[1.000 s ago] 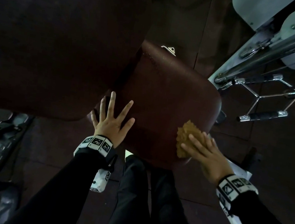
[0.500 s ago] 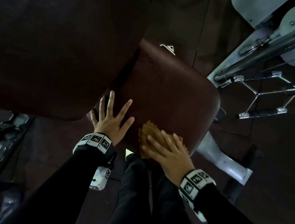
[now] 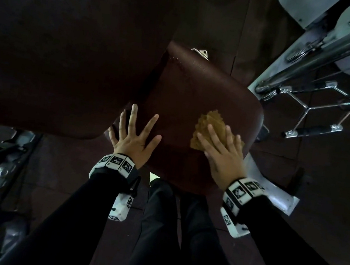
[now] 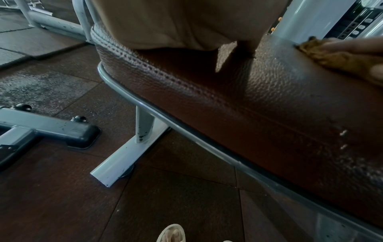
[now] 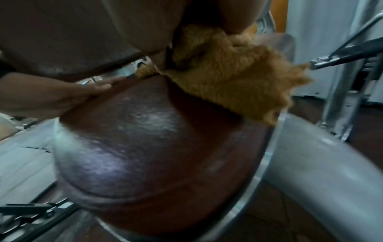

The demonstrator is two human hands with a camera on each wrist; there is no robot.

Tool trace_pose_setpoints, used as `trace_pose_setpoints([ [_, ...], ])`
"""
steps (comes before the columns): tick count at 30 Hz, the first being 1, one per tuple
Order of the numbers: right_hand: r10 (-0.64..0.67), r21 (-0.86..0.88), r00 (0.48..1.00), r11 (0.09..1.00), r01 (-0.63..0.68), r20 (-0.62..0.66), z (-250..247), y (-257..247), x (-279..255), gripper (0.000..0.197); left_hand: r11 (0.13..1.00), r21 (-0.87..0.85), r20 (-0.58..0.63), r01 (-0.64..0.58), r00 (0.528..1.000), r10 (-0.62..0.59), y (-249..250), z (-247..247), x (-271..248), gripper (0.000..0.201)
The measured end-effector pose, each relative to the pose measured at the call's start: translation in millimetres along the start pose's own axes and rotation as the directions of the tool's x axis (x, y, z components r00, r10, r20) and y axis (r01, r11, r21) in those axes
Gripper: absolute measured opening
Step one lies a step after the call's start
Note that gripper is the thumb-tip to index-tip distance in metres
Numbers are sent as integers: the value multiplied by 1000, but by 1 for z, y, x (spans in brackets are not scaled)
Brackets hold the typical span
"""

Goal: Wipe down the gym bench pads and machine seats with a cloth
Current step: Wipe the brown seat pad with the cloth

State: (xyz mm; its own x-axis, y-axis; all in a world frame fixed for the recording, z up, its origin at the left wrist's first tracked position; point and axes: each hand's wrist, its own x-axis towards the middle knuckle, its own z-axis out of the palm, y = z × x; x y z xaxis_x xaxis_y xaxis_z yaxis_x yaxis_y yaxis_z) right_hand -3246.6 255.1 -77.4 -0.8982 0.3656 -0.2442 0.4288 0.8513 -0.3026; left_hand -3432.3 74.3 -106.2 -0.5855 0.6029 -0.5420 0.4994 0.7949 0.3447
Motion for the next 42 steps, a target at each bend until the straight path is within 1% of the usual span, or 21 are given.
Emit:
trace_pose_setpoints([
  [2,-90,-32,996,995,90,10,6,-16,6,62,1000,0,-2,3,1000,-3,0,0,0,56],
  [4,-178,-78,983,981,180,37,14,-28,-1,68,1000,-10,-4,-2,1000,2,0,-1,-1,56],
  [7,-310,-114,945,940,322,106,26,-28,-31,63,1000,-21,11,-6,1000,6,-1,-1,0,57],
  [9,-351,-129,923,920,371,156,29,-14,-52,58,1000,-21,21,-4,1000,5,-1,-1,1,57],
  [10,-343,-131,924,922,366,168,29,-4,-61,58,1000,-22,23,-4,1000,5,-1,-1,1,57],
  [12,-278,-102,946,949,297,168,23,13,-70,57,1000,-24,28,-4,1000,4,-1,0,2,56],
  [15,-85,63,987,995,77,135,12,32,-67,58,1000,-30,26,-7,1000,7,-1,0,2,56],
  [17,35,140,991,989,-54,131,4,36,-52,51,999,-44,25,-9,1000,10,-1,0,2,57],
  [20,109,92,987,988,-120,122,-5,29,-13,49,999,-52,23,-14,1000,15,-1,0,2,57],
  [23,115,12,984,993,-118,136,-10,14,31,51,999,-43,31,-5,999,7,-1,0,2,57],
  [26,63,-43,987,997,-57,150,-17,-7,68,52,1000,-27,32,-1,999,2,-1,0,2,57],
  [28,39,-71,986,997,-27,160,-19,-16,82,53,999,-32,27,-4,1000,5,0,0,2,57],
  [33,56,-68,981,997,-44,186,-18,-29,91,52,999,-46,16,-4,1000,5,-1,3,3,57],
  [35,49,-51,978,998,-39,202,-19,-37,102,52,999,-52,22,-4,1000,5,-2,3,4,57],
  [39,-27,-77,969,996,47,244,-21,-53,152,52,998,-63,59,13,998,-9,-1,3,4,56],
  [42,-71,-59,968,994,87,242,-28,-55,191,51,997,-73,76,15,997,-9,0,1,4,55],
])
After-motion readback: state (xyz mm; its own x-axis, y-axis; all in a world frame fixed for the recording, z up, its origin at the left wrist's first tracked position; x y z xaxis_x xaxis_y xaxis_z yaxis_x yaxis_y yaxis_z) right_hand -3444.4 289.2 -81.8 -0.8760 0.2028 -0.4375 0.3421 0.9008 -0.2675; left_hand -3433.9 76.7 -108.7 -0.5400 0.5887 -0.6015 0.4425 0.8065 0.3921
